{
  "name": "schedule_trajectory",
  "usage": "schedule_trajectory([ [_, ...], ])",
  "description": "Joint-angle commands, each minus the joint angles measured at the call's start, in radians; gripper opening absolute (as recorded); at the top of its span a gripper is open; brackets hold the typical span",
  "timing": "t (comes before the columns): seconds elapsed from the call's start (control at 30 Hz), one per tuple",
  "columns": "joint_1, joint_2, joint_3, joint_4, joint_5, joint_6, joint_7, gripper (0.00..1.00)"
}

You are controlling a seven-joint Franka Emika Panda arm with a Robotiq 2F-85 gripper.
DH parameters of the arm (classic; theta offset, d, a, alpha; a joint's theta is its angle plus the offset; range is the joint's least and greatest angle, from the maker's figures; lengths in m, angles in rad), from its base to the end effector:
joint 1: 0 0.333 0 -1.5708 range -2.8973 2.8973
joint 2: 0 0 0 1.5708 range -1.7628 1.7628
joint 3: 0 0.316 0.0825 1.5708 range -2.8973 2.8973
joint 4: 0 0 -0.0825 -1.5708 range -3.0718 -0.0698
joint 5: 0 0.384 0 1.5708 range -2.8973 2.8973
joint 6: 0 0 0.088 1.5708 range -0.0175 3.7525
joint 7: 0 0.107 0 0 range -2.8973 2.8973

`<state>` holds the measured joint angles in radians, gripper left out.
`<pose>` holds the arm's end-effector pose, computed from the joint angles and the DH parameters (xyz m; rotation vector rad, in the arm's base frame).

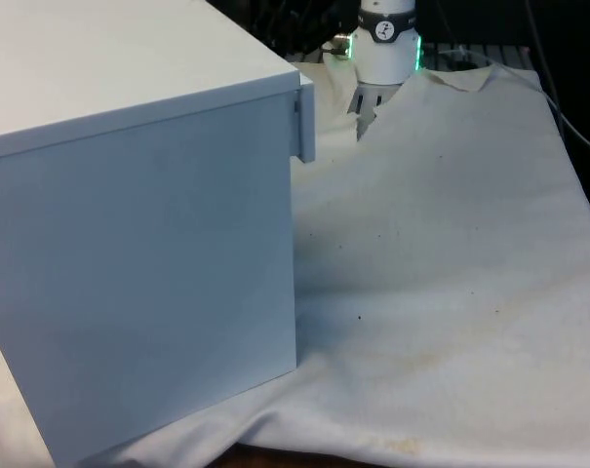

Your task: Open the drawer, then close it.

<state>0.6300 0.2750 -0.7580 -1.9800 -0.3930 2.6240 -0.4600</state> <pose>0.6292 -0.0449 0.4095 2.4207 0.8784 0.3521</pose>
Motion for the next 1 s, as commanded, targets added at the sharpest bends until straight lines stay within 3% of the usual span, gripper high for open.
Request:
schedule_trajectory([
  [0.0, 0.025, -0.021, -0.004, -0.013, -0.032, -0.011, 0.032, 0.00],
  [0.1, 0.027, -0.043, 0.008, -0.026, -0.057, -0.026, 0.057, 0.00],
  [0.13, 0.008, -0.031, 0.016, -0.018, -0.035, -0.024, 0.036, 0.00],
  [0.17, 0.028, -0.051, 0.012, -0.031, -0.067, -0.031, 0.067, 0.00],
  [0.2, 0.029, -0.058, 0.017, -0.035, -0.077, -0.035, 0.077, 0.00],
  [0.4, 0.028, -0.100, 0.054, -0.070, -0.152, -0.053, 0.161, 0.00],
  [0.43, 0.016, -0.098, 0.059, -0.070, -0.138, -0.055, 0.146, 0.00],
  [0.47, 0.027, -0.104, 0.059, -0.075, -0.163, -0.053, 0.174, 0.00],
  [0.73, 0.029, -0.123, 0.091, -0.105, -0.254, -0.047, 0.296, 0.00],
  [0.77, 0.016, -0.118, 0.092, -0.102, -0.243, -0.053, 0.282, 0.00],
  [0.8, 0.029, -0.125, 0.095, -0.108, -0.264, -0.047, 0.310, 0.00],
  [0.97, 0.029, -0.149, 0.114, -0.133, -0.327, -0.055, 0.381, 0.00],
])
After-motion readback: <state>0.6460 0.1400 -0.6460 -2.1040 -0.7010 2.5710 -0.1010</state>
